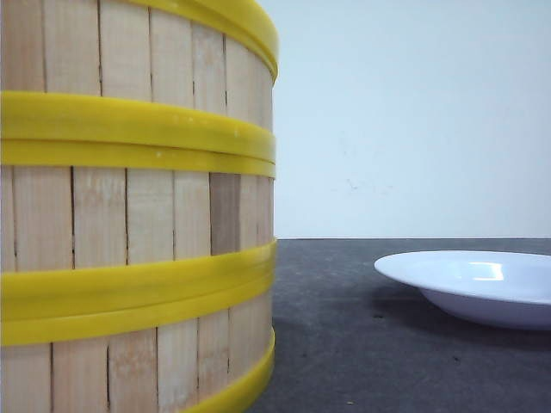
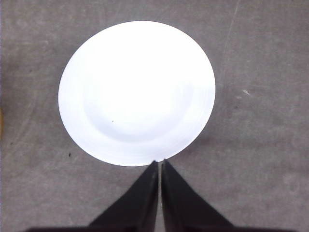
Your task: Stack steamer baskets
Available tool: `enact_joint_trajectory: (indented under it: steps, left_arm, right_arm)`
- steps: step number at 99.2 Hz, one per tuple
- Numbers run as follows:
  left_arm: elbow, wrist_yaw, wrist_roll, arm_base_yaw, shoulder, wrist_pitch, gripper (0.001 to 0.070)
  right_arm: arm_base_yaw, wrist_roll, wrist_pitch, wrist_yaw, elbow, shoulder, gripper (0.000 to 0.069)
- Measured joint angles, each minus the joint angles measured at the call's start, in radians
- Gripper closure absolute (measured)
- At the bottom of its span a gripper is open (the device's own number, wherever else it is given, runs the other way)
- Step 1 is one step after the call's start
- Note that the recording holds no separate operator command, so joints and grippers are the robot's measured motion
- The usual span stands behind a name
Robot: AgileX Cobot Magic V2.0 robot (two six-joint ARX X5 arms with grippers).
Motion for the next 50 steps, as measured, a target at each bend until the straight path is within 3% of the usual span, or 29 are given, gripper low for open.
enact_joint_trajectory:
  steps: [8,19,41,50]
  left_arm:
    - [-0.007,-0.008,0.003,0.006,-0.016,0.006,0.0695]
    - [-0.066,-0.074,0.01,0.051,-0.093,0.056,0.0695]
    - [-0.378,-0.081,0.009,0.119,-0.386,0.401,0.0695]
    - [-0.521,-0.081,0.0,0.129,-0.502,0.48,0.0695]
  right_arm:
    - [0.0,0.0,0.0,0.0,0.0,0.0,0.0685]
    - [0.0,0.0,0.0,0.0,0.0,0.0,0.0685]
    - [0.0,0.0,0.0,0.0,0.0,0.0,0.0685]
    - [0.0,0.0,0.0,0.0,0.0,0.0,0.0685]
